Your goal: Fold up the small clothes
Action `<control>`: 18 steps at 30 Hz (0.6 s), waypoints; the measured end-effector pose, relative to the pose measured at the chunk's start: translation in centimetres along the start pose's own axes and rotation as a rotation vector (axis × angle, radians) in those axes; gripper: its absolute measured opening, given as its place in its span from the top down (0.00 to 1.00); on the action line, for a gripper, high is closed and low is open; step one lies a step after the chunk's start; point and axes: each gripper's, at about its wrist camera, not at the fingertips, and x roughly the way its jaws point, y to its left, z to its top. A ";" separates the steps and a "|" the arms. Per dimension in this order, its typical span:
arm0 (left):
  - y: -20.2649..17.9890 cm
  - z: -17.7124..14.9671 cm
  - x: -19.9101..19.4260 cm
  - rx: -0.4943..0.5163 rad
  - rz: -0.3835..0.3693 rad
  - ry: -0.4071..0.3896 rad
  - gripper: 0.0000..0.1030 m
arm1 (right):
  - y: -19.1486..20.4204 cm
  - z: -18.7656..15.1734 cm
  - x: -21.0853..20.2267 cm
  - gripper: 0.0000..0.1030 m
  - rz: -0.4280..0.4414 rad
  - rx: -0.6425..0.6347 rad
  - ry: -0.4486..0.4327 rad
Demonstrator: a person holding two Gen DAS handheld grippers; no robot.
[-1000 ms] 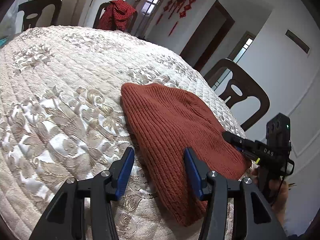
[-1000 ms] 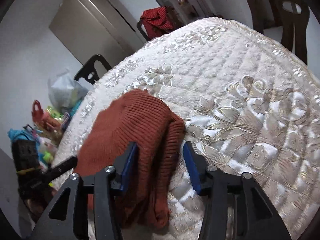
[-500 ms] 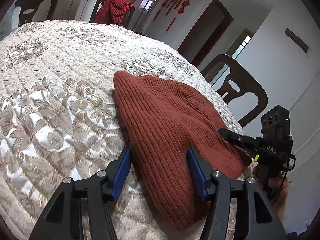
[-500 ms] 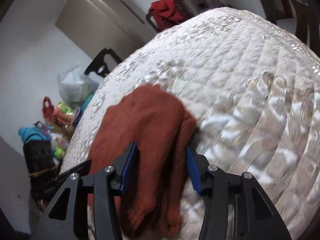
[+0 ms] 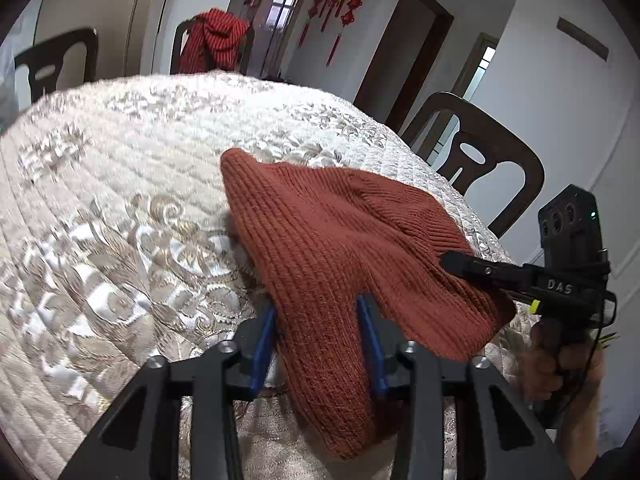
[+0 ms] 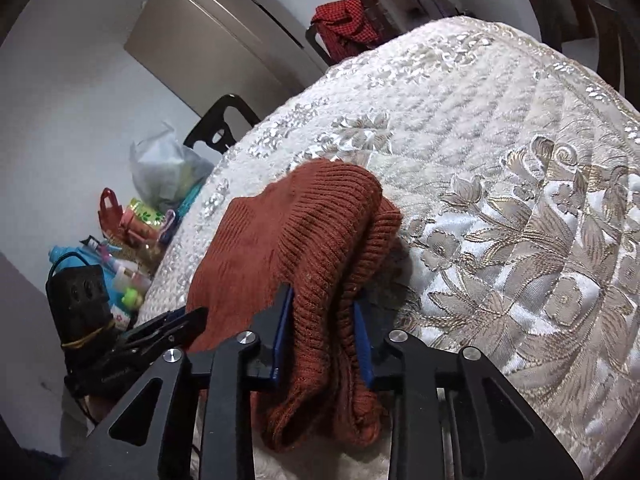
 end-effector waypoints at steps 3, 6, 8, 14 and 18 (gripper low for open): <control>-0.5 0.2 -0.7 0.019 0.003 -0.011 0.65 | 1.0 0.0 -0.9 0.74 0.021 -0.019 -0.023; -0.9 0.3 -1.7 0.038 0.003 -0.033 0.66 | 2.7 -0.2 -1.6 0.75 0.035 -0.066 -0.037; -1.1 0.4 -2.4 0.054 0.009 -0.052 0.66 | 3.8 -0.4 -1.9 0.75 0.040 -0.096 -0.040; -0.9 0.5 -3.4 0.075 0.027 -0.080 0.66 | 4.9 -0.5 -1.9 0.75 0.061 -0.119 -0.045; -0.2 0.5 -3.5 0.066 0.037 -0.080 0.66 | 5.4 -0.5 -1.2 0.75 0.069 -0.126 -0.035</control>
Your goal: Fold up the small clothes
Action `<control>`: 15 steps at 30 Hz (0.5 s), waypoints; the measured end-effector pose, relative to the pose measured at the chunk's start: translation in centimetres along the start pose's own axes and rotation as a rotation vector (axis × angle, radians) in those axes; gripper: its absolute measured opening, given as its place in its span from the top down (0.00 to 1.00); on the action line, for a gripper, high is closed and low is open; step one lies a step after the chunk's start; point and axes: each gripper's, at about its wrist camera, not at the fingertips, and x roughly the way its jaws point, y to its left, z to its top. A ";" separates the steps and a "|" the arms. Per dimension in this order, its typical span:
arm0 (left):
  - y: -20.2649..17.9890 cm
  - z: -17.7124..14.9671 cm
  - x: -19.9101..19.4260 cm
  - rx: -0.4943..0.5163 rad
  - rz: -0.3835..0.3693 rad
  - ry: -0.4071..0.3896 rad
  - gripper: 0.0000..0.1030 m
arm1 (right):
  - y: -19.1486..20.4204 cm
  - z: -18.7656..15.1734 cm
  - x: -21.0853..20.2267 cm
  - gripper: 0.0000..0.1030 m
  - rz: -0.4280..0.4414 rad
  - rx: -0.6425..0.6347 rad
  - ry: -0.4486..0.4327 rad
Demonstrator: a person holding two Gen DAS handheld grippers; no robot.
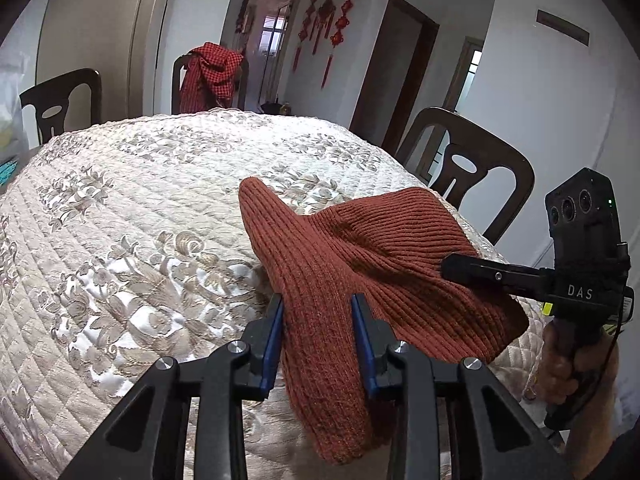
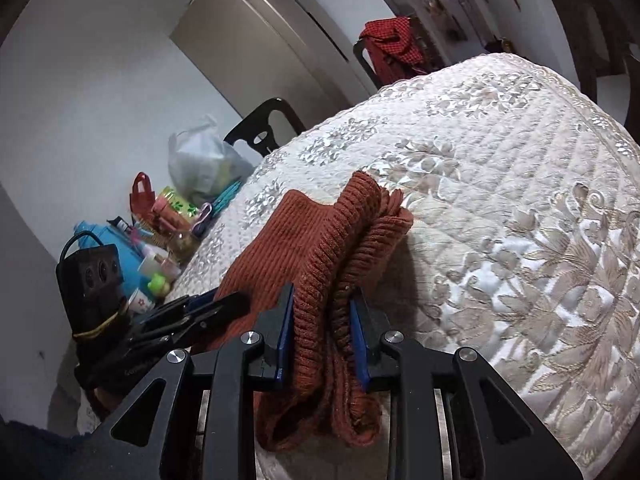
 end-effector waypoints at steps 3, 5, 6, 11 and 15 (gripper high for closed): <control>0.6 0.0 0.0 -0.004 0.010 0.000 0.66 | 0.5 0.2 0.8 0.75 0.010 -0.010 0.009; 1.2 0.1 -0.2 -0.007 0.019 -0.005 0.66 | 1.0 0.5 1.6 0.75 0.020 -0.019 0.014; 1.5 0.3 -0.1 -0.012 0.023 -0.009 0.66 | 1.1 0.6 1.9 0.75 0.026 -0.022 0.015; 4.9 1.2 -1.4 -0.051 0.045 -0.039 0.67 | 2.4 2.0 4.7 0.75 0.070 -0.040 0.034; 8.0 1.9 -1.9 -0.088 0.073 -0.054 0.67 | 3.8 3.0 7.6 0.75 0.114 -0.049 0.053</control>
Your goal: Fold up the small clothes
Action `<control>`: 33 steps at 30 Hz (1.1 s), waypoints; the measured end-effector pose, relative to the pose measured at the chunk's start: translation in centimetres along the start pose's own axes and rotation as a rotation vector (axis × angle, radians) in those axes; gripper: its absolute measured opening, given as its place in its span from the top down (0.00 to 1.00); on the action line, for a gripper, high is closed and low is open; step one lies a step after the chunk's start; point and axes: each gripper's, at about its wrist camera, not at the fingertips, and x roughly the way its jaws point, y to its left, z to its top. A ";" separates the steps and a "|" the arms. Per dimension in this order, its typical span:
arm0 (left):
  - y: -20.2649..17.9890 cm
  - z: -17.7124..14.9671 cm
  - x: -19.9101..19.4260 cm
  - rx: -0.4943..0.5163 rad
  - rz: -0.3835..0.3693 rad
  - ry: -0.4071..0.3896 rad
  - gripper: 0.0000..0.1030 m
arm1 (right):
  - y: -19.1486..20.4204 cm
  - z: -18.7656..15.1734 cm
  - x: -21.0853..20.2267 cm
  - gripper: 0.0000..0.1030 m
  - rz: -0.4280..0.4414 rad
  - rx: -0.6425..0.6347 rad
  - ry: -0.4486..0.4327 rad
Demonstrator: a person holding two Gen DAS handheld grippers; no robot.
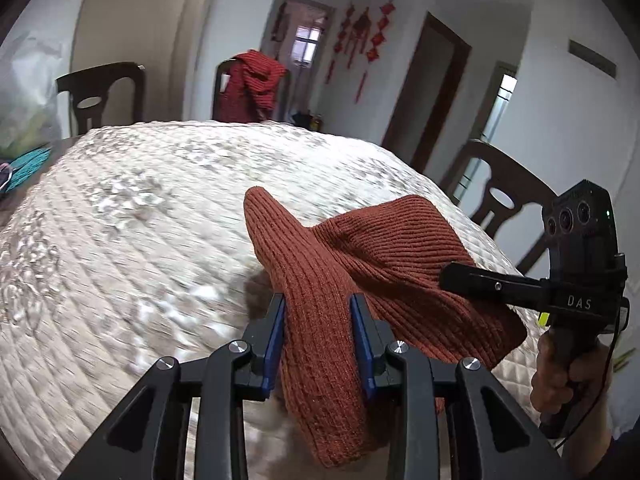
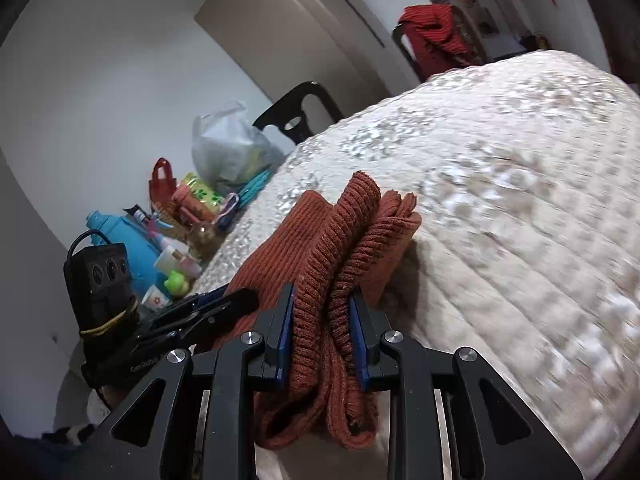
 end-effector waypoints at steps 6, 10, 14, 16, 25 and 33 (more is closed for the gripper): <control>4.3 2.1 0.4 -0.033 0.056 -0.024 0.68 | 0.9 2.2 4.2 0.75 0.053 0.004 0.017; 6.5 3.0 1.2 -0.055 0.088 -0.019 0.68 | 1.0 3.6 7.0 0.75 0.072 0.005 0.039; 9.0 2.4 2.8 -0.084 0.158 0.012 0.73 | -1.0 3.7 9.4 0.74 0.042 0.045 0.089; 10.3 1.8 3.3 -0.118 0.167 0.035 0.72 | -2.3 3.4 10.0 0.73 -0.009 0.066 0.114; 7.9 0.3 0.2 -0.111 0.112 -0.029 0.72 | -1.1 2.9 6.7 0.67 -0.148 -0.002 0.056; 7.1 -1.3 0.8 -0.079 0.143 0.000 0.70 | 1.1 -0.7 7.3 0.80 -0.177 -0.141 0.135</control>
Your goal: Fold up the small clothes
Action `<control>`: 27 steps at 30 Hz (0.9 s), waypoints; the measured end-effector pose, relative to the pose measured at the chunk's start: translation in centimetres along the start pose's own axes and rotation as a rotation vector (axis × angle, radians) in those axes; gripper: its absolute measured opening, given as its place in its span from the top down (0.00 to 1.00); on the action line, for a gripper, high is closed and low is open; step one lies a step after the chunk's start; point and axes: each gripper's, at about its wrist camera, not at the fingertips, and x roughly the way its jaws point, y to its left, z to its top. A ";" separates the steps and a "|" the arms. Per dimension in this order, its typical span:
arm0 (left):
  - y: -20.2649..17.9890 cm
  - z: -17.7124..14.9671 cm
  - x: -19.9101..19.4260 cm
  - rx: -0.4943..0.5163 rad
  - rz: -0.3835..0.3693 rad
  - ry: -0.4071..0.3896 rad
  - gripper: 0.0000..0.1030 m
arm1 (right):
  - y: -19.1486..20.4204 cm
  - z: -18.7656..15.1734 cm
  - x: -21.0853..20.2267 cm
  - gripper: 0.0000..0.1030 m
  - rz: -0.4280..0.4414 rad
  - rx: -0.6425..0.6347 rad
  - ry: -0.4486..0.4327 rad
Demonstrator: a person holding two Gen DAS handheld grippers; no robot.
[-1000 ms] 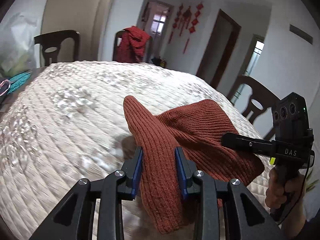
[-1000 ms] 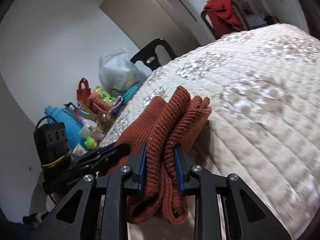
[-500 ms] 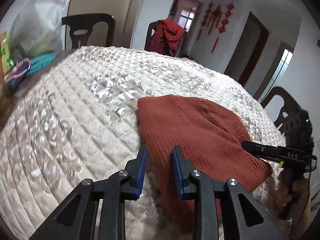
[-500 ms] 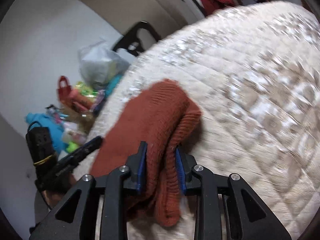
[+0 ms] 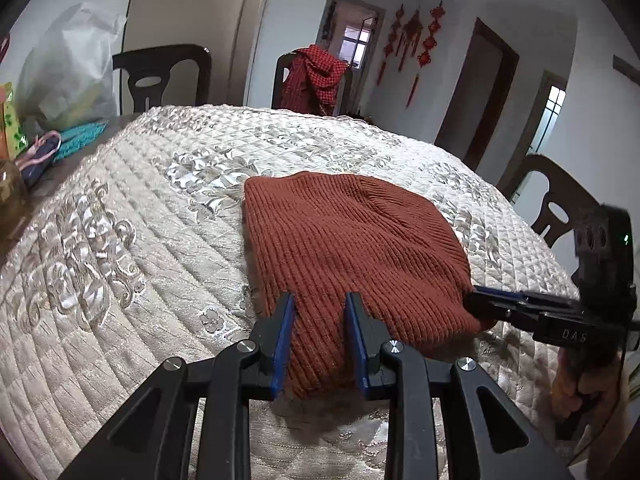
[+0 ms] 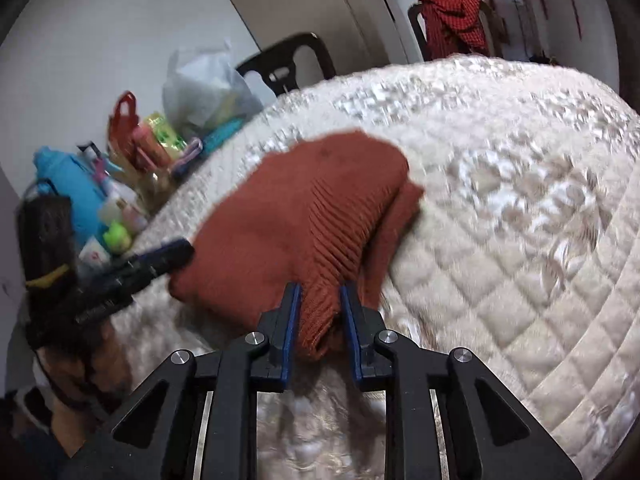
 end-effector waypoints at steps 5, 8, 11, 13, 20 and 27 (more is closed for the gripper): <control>0.2 0.2 0.2 0.002 0.019 0.007 0.70 | -0.2 0.0 0.0 0.80 0.003 0.007 -0.003; -0.1 0.1 0.2 0.013 0.034 0.004 0.70 | 0.1 0.1 0.1 0.80 -0.004 0.000 -0.001; -0.4 -0.1 0.2 0.027 0.049 0.005 0.70 | 0.3 0.1 0.2 0.80 -0.004 -0.003 0.001; -0.7 -0.1 0.2 0.033 0.061 0.007 0.69 | 0.7 -0.1 0.2 0.80 -0.015 -0.015 0.004; -1.1 -0.2 -0.4 0.037 0.095 0.004 0.70 | 1.7 0.3 -0.1 0.80 -0.077 -0.072 0.010; -1.2 -0.6 -0.9 0.051 0.120 0.004 0.70 | 2.2 0.7 -0.6 0.80 -0.102 -0.095 -0.016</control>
